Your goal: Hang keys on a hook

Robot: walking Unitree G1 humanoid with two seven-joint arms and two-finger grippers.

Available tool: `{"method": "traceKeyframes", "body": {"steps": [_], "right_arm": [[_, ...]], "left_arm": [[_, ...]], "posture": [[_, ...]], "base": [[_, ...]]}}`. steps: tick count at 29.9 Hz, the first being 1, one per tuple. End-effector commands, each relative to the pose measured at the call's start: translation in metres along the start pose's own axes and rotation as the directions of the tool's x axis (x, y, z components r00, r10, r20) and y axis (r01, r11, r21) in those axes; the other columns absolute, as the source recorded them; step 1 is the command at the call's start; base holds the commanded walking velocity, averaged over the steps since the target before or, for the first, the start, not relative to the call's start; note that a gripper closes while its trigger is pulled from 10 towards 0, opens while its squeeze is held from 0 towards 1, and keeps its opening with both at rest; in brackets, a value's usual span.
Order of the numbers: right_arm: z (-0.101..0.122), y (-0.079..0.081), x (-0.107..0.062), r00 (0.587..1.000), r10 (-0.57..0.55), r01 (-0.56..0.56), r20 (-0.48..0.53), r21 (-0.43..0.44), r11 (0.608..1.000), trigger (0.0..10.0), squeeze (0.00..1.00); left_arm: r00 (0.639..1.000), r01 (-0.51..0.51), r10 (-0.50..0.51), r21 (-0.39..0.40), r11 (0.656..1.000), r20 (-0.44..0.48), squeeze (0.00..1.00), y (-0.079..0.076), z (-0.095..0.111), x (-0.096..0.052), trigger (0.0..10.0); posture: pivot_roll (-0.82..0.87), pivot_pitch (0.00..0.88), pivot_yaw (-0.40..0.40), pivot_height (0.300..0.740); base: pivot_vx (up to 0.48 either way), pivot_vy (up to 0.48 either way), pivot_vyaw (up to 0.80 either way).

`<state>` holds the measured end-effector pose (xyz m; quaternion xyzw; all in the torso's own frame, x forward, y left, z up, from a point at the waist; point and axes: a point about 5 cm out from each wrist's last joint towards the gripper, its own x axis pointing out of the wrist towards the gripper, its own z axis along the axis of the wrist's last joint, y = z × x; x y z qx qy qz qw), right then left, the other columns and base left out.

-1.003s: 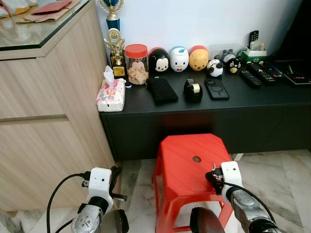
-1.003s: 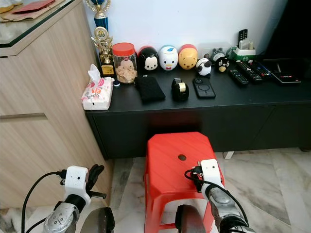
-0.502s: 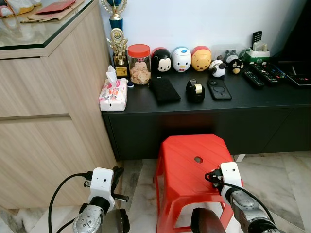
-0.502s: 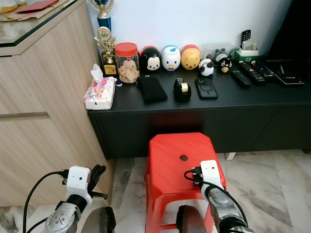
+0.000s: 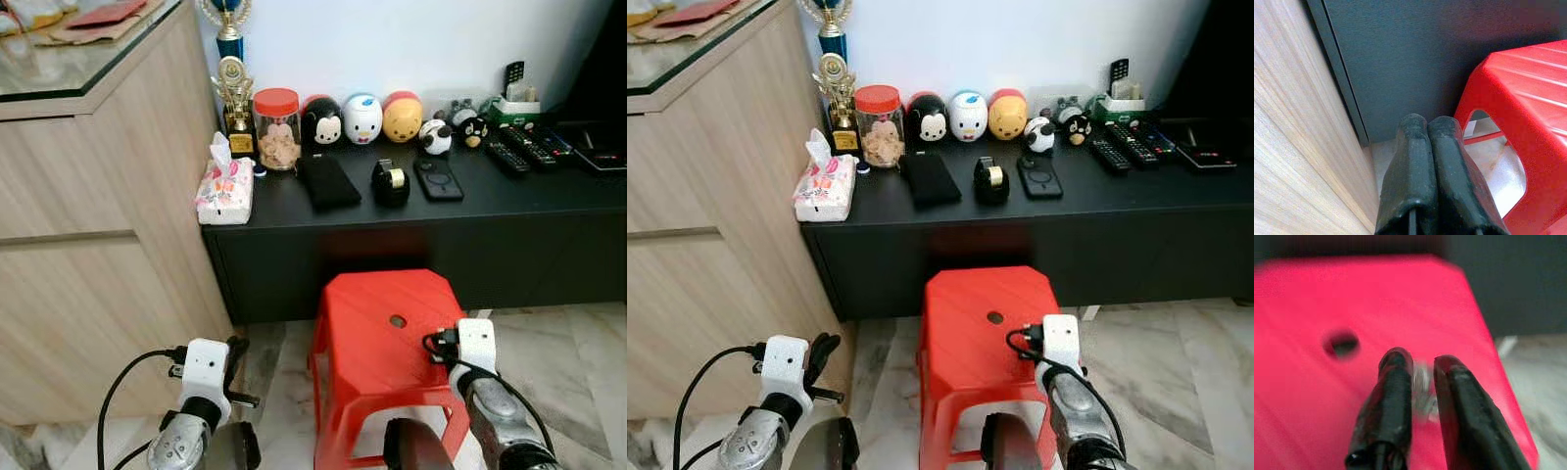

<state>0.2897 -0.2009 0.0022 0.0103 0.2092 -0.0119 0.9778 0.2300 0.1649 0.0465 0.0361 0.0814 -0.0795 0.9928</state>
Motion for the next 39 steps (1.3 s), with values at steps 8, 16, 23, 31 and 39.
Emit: {"method": "traceKeyframes", "body": {"steps": [8, 16, 23, 31, 39], "right_arm": [[0.019, 0.012, 0.002, 0.987, 0.058, -0.065, 0.147, 0.041, 0.997, 0.0, 0.0], [-0.001, 0.0, -0.001, 1.0, -0.015, 0.014, -0.009, -0.049, 0.999, 10.0, 0.0], [0.003, -0.006, 0.004, 0.998, -0.018, 0.016, -0.064, -0.033, 0.999, 10.0, 1.0], [0.011, -0.003, 0.008, 0.998, 0.014, -0.015, -0.068, -0.019, 1.0, 10.0, 1.0], [0.006, 0.003, 0.009, 0.988, 0.058, -0.067, -0.142, -0.058, 0.996, 10.0, 0.0]], "left_arm": [[1.0, -0.002, 0.002, 0.013, 1.0, -0.009, 0.0, 0.001, -0.002, 0.0, 10.0], [1.0, 0.0, 0.0, 0.011, 1.0, -0.008, 0.0, -0.001, -0.002, 0.001, 10.0], [1.0, 0.001, -0.001, 0.01, 1.0, -0.008, 0.0, -0.001, -0.002, 0.001, 10.0], [1.0, -0.001, 0.001, 0.013, 1.0, -0.008, 0.0, 0.0, -0.002, 0.0, 10.0], [1.0, 0.004, -0.004, 0.016, 1.0, -0.011, 0.0, 0.0, -0.002, 0.0, 10.0]], "posture": [[0.0, 0.0, -0.011, 0.57], [0.0, 0.0, -0.013, 0.57], [0.0, 0.0, -0.013, 0.57], [0.01, 0.0, -0.011, 0.57], [0.01, 0.0, -0.007, 0.57]], "base": [[0.0, 0.0, 0.0], [0.0, 0.0, 0.0], [0.0, 0.0, 0.0], [0.0, 0.0, 0.0], [0.0, 0.0, 0.0]]}}
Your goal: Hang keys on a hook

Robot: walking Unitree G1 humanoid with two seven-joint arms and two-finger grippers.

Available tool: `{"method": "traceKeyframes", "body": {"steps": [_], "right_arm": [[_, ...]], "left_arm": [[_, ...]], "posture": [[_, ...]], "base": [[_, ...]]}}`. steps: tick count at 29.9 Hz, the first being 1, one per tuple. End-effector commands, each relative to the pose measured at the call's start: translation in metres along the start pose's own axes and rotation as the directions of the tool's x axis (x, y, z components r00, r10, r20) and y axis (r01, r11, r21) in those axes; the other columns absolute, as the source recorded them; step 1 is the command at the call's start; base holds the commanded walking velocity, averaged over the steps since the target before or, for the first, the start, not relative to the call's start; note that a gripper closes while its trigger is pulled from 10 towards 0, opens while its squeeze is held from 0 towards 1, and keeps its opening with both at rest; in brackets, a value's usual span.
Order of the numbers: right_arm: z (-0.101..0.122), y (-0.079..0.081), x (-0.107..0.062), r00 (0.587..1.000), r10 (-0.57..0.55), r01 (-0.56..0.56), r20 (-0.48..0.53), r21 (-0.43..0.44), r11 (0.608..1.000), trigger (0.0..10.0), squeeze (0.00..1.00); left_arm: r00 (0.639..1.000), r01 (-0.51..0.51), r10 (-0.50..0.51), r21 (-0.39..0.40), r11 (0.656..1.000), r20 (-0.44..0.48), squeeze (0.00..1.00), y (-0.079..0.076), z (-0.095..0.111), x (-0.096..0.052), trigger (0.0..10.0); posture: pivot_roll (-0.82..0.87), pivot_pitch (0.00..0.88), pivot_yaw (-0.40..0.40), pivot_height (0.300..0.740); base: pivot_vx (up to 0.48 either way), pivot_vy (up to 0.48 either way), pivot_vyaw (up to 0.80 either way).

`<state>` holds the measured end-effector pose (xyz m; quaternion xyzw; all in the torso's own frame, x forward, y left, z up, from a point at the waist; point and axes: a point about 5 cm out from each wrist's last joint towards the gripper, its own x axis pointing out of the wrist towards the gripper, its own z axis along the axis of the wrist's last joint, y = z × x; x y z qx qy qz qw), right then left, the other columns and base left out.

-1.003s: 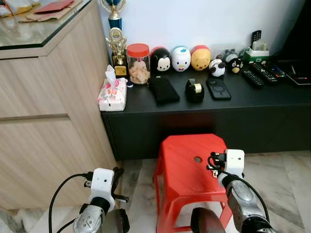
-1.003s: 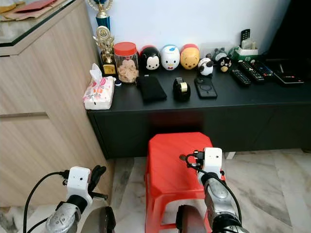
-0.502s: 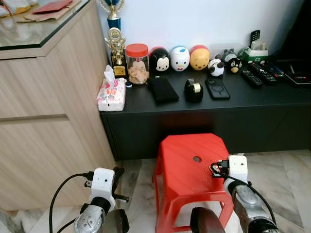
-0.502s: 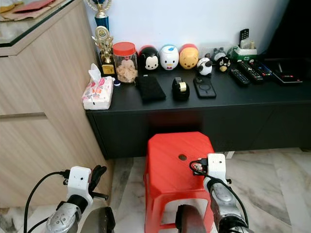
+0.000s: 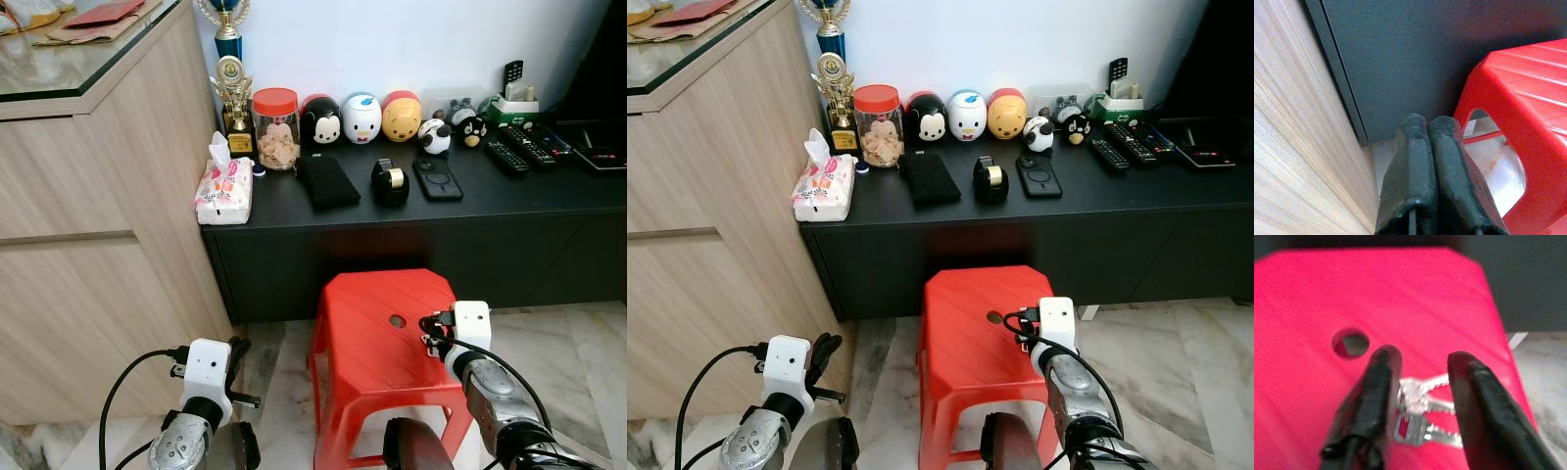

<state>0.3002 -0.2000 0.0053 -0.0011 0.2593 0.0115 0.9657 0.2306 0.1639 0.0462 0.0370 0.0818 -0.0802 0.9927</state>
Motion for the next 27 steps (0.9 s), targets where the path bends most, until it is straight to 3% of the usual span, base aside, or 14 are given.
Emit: {"method": "traceKeyframes", "body": {"steps": [1, 5, 6, 9, 10, 11, 12, 27], "right_arm": [[-0.0019, 0.0025, 0.0012, 0.998, 0.024, -0.026, -0.05, -0.039, 0.999, 10.0, 0.0], [-0.0003, 0.0012, 0.0015, 0.999, 0.022, -0.023, -0.045, -0.033, 0.999, 10.0, 0.0], [0.0009, 0.0005, 0.0017, 0.999, 0.019, -0.021, -0.042, -0.032, 0.999, 10.0, 1.0], [0.0047, -0.0016, 0.0025, 0.999, 0.005, -0.007, -0.035, -0.037, 0.999, 10.0, 1.0], [0.0062, -0.0017, 0.0029, 0.999, 0.006, -0.007, -0.034, -0.037, 0.999, 10.0, 0.92], [0.0068, -0.0015, 0.003, 0.999, 0.007, -0.009, -0.032, -0.037, 0.999, 10.0, 0.72], [0.0073, -0.001, 0.0032, 0.999, 0.01, -0.011, -0.032, -0.037, 0.999, 10.0, 0.0], [0.0041, 0.0045, 0.0038, 0.996, 0.053, -0.057, -0.067, -0.058, 0.997, 10.0, 0.0]], "left_arm": [[1.0, 0.003, -0.003, 0.014, 1.0, -0.01, 0.0, 0.0008, -0.0016, -0.0007, 10.0], [1.0, 0.001, -0.001, 0.013, 1.0, -0.009, 0.0, 0.0007, -0.0012, 0.0, 10.0], [1.0, 0.001, -0.001, 0.014, 1.0, -0.009, 0.0, 0.0006, -0.0012, 0.0001, 10.0], [1.0, 0.004, -0.004, 0.016, 1.0, -0.008, 0.0, 0.0002, -0.001, 0.0002, 10.0], [1.0, 0.005, -0.005, 0.015, 1.0, -0.008, 0.0, 0.0, -0.0008, 0.0004, 10.0], [1.0, 0.006, -0.006, 0.015, 1.0, -0.008, 0.0, 0.0, -0.0007, 0.0004, 10.0], [1.0, 0.006, -0.006, 0.014, 1.0, -0.009, 0.0, -0.0001, -0.0007, 0.0004, 10.0], [1.0, 0.009, -0.009, 0.02, 1.0, -0.007, 0.0, 0.0002, 0.0003, 0.0009, 10.0]], "posture": [[0.01, 0.0, -0.007, 0.57], [0.01, 0.0, -0.007, 0.57], [0.01, 0.0, -0.007, 0.57], [0.01, 0.0, -0.007, 0.57], [0.02, 0.0, -0.004, 0.57], [0.02, 0.0, -0.004, 0.57], [0.02, 0.0, -0.003, 0.57], [0.02, 0.0, -0.001, 0.57]], "base": [[0.0, 0.0, 0.0], [0.0, 0.0, 0.0], [0.0, 0.0, 0.0], [0.0, 0.0, 0.0], [0.0, 0.0, 0.0], [0.0, 0.0, 0.0], [0.0, 0.0, 0.0], [0.0, 0.0, 0.0]]}}
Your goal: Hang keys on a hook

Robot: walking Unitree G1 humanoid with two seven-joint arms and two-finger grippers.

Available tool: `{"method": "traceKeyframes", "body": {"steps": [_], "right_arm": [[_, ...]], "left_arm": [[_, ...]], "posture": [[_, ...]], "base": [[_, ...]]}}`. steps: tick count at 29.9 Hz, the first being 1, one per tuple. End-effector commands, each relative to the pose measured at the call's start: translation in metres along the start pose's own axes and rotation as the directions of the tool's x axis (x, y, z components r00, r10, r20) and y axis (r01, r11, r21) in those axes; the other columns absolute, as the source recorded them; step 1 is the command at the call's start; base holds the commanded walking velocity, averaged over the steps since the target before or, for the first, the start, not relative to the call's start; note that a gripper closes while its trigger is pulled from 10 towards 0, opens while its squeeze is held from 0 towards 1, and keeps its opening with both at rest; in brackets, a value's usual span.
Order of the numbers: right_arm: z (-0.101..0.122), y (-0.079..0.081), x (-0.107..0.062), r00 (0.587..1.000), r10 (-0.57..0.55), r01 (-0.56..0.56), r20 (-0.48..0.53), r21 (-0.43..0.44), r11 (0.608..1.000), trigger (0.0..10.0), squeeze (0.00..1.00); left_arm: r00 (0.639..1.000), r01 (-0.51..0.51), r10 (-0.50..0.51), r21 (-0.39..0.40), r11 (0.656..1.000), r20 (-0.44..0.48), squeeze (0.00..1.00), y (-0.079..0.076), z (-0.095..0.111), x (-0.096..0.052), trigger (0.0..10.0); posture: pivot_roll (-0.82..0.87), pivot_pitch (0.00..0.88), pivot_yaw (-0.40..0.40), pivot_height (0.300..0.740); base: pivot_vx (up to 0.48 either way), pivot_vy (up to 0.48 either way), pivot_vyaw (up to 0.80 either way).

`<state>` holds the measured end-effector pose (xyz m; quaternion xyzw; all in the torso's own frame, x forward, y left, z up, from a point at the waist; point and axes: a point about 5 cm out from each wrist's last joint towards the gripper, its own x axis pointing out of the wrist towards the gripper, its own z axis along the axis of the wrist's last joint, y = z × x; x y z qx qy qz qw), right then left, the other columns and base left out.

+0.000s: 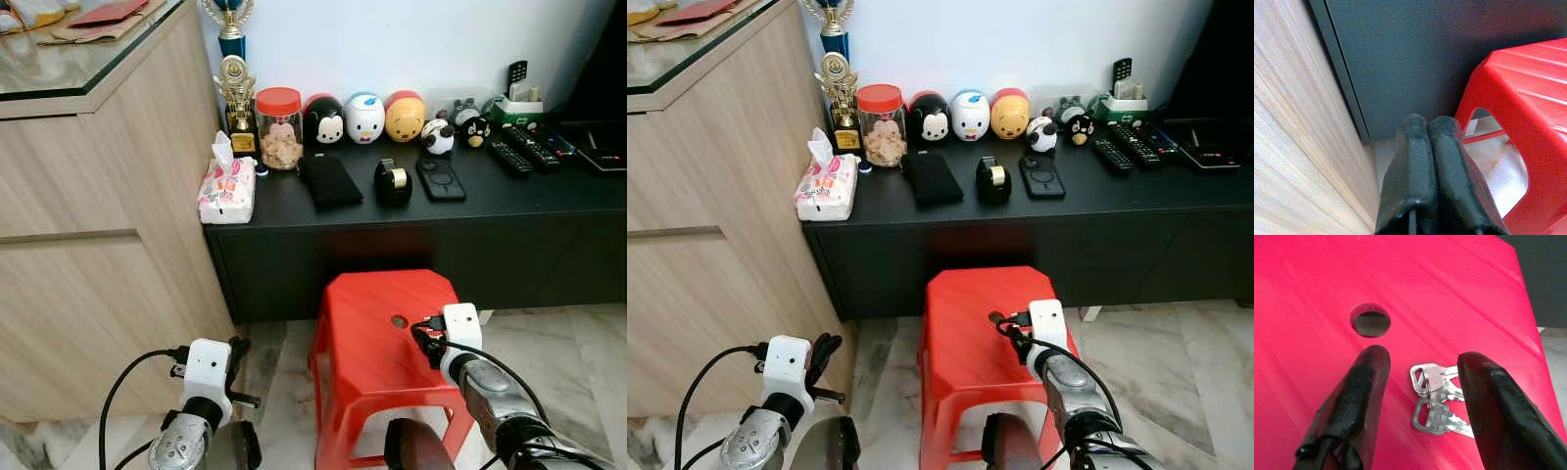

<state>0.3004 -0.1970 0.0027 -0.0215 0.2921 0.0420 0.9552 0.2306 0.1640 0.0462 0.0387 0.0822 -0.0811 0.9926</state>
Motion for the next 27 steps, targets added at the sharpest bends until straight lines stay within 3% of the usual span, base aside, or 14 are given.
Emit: {"method": "traceKeyframes", "body": {"steps": [1, 24, 25, 26, 27], "right_arm": [[0.006, 0.001, 0.002, 1.0, 0.006, -0.006, 0.004, -0.005, 1.0, 10.0, 0.0], [-0.01, -0.001, -0.001, 0.998, -0.028, 0.028, -0.061, 0.001, 1.0, 10.0, 0.0], [-0.011, -0.001, -0.001, 0.998, -0.028, 0.028, -0.061, 0.002, 1.0, 6.4, 0.0], [-0.011, -0.001, -0.001, 0.998, -0.028, 0.028, -0.061, 0.002, 1.0, 6.4, 0.0], [-0.011, -0.001, -0.001, 0.998, -0.028, 0.029, -0.06, 0.004, 1.0, 4.4, 0.0]], "left_arm": [[1.0, 0.007, -0.007, 0.016, 1.0, -0.006, 0.0, 0.0, 0.0, 0.001, 10.0], [1.0, 0.006, -0.006, 0.023, 1.0, -0.005, 0.0, 0.002, 0.001, 0.0, 10.0], [1.0, 0.006, -0.006, 0.023, 1.0, -0.005, 0.0, 0.002, 0.001, 0.0, 10.0], [1.0, 0.006, -0.006, 0.023, 1.0, -0.005, 0.0, 0.002, 0.001, 0.0, 10.0], [1.0, 0.006, -0.005, 0.024, 1.0, -0.005, 0.0, 0.002, 0.001, -0.001, 10.0]], "posture": [[0.02, 0.0, -0.001, 0.57], [0.04, 0.0, -0.001, 0.57], [0.04, 0.0, 0.0, 0.57], [0.04, 0.0, 0.0, 0.57], [0.04, 0.0, 0.001, 0.57]], "base": [[0.0, 0.0, 0.0], [0.0, 0.0, 0.0], [0.0, 0.0, 0.0], [0.0, 0.0, 0.0], [0.0, 0.0, 0.0]]}}
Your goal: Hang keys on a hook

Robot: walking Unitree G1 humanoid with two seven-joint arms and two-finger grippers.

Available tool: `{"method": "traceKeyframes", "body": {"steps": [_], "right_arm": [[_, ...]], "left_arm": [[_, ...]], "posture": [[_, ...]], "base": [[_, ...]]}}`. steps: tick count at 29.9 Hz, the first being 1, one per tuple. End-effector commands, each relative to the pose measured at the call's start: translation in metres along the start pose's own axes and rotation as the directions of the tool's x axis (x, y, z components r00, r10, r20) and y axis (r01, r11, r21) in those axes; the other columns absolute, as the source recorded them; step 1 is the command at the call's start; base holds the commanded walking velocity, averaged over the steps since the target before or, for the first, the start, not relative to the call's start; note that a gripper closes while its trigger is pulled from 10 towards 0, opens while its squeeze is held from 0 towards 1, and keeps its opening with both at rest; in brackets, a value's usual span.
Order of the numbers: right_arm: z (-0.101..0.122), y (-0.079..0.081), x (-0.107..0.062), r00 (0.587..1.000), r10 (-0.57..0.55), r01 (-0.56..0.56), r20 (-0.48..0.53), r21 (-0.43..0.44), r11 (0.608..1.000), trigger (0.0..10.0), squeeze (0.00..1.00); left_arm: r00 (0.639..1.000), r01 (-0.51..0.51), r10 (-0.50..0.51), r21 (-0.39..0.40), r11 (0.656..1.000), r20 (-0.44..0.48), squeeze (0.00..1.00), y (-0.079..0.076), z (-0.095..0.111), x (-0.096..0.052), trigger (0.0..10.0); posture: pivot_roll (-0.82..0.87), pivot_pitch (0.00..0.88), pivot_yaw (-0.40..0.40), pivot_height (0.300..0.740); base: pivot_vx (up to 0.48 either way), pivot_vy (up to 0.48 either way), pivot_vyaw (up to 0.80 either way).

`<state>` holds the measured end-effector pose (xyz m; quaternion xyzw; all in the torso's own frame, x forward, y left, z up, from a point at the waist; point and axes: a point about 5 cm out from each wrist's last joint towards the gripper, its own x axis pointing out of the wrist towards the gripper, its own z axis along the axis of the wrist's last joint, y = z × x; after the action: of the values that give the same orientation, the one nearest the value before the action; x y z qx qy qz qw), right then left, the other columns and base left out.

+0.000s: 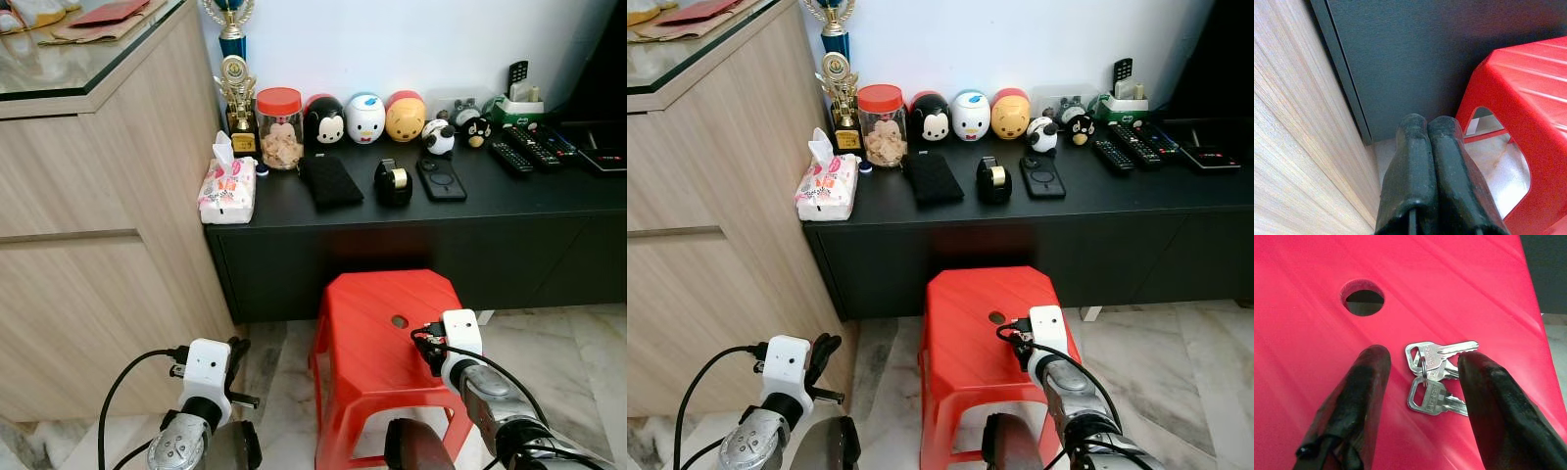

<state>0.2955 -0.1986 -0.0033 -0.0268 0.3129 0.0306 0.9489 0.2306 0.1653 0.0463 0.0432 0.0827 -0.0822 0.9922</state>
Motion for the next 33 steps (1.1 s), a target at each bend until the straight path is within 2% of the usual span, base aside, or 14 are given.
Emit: {"method": "traceKeyframes", "body": {"steps": [1, 2, 3, 4, 5, 7, 8, 22, 33], "right_arm": [[-0.003, 0.0, 0.0, 1.0, -0.005, 0.005, -0.016, 0.008, 1.0, 2.9, 0.0], [-0.004, 0.001, 0.0, 1.0, -0.005, 0.005, -0.016, 0.01, 1.0, 0.6, 0.0], [-0.004, 0.001, 0.0, 1.0, -0.005, 0.005, -0.016, 0.01, 1.0, 0.6, 0.0], [-0.004, 0.001, 0.0, 1.0, -0.005, 0.005, -0.016, 0.011, 1.0, 1.2, 0.0], [-0.004, 0.001, 0.0, 1.0, -0.005, 0.005, -0.016, 0.011, 1.0, 3.8, 0.0], [-0.004, 0.001, 0.0, 1.0, -0.005, 0.006, -0.016, 0.011, 1.0, 3.8, 0.0], [-0.004, 0.001, 0.0, 1.0, -0.007, 0.007, -0.015, 0.011, 1.0, 10.0, 0.0], [0.0, -0.005, -0.001, 0.999, -0.048, 0.048, 0.023, 0.025, 0.999, 10.0, 0.0], [-0.002, -0.002, -0.001, 0.998, -0.045, 0.043, 0.032, 0.041, 0.998, 10.0, 0.0]], "left_arm": [[1.0, 0.004, -0.004, 0.016, 1.0, -0.003, 0.0, 0.001, 0.001, -0.001, 10.0], [1.0, 0.004, -0.004, 0.016, 1.0, -0.004, 0.0, 0.001, 0.0, -0.001, 10.0], [1.0, 0.004, -0.004, 0.017, 1.0, -0.004, 0.0, 0.001, 0.0, -0.001, 10.0], [1.0, 0.004, -0.004, 0.017, 1.0, -0.004, 0.0, 0.001, 0.0, -0.001, 10.0], [1.0, 0.004, -0.004, 0.017, 1.0, -0.004, 0.0, 0.001, 0.0, -0.001, 10.0], [1.0, 0.004, -0.004, 0.016, 1.0, -0.004, 0.0, 0.001, 0.0, -0.001, 10.0], [1.0, 0.004, -0.004, 0.017, 1.0, -0.005, 0.0, 0.001, 0.0, -0.002, 10.0], [1.0, 0.006, -0.006, 0.017, 1.0, -0.005, 0.0, 0.001, 0.001, -0.005, 10.0], [1.0, 0.007, -0.007, 0.025, 1.0, -0.019, 0.0, 0.002, -0.001, -0.015, 10.0]], "posture": [[0.04, 0.0, 0.001, 0.57], [0.04, 0.0, 0.001, 0.57], [0.04, 0.0, 0.001, 0.57], [0.04, 0.0, 0.001, 0.57], [0.04, 0.0, 0.002, 0.57], [0.04, 0.0, 0.002, 0.57], [0.05, 0.0, 0.002, 0.57], [0.05, 0.02, 0.005, 0.57], [0.06, 0.042, 0.009, 0.57]], "base": [[0.0, 0.0, 0.0], [0.0, 0.0, 0.0], [0.0, 0.0, 0.0], [0.0, 0.0, 0.0], [0.0, 0.0, 0.0], [0.0, 0.0, 0.0], [0.0, 0.0, 0.0], [0.0, 0.0, 0.0], [0.0, 0.0, 0.0]]}}
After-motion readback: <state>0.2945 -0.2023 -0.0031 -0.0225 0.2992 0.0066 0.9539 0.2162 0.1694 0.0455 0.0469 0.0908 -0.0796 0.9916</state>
